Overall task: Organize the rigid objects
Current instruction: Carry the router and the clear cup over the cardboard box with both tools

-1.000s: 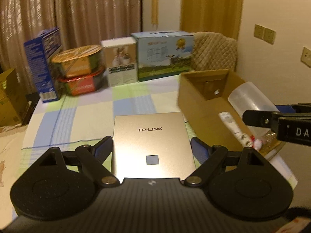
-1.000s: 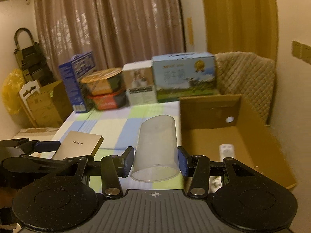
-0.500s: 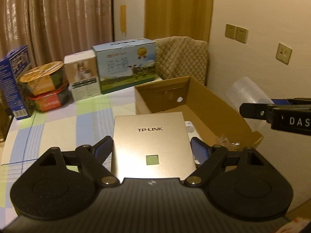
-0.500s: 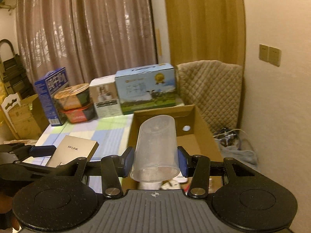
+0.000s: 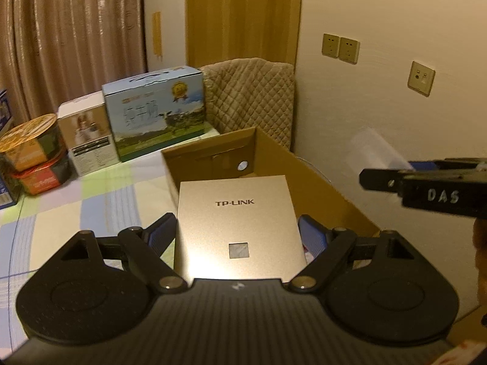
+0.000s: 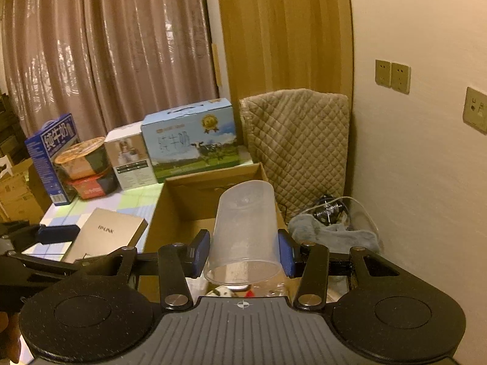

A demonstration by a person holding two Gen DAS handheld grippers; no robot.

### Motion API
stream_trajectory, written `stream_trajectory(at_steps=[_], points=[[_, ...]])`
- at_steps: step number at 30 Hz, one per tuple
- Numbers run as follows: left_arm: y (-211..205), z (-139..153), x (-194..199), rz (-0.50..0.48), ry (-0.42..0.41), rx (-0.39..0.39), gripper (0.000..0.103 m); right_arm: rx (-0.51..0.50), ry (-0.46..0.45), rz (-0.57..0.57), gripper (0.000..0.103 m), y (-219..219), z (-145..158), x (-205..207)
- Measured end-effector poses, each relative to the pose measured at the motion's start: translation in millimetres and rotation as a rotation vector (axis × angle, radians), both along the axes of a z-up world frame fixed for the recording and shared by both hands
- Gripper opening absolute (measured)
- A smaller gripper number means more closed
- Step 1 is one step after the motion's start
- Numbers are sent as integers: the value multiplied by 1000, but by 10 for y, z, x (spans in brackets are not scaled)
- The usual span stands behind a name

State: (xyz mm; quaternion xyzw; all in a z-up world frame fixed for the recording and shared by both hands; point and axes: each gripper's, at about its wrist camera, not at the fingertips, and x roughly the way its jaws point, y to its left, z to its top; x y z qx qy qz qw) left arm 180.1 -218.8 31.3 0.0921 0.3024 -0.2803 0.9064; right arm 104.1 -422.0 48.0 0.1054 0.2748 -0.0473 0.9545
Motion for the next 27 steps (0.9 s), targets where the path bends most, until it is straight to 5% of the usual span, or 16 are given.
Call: stream_trajectory(at_steps=[27], points=[[-524,-423,887,-62,46,72,84,-14,90,18,44,-285,-452,769]])
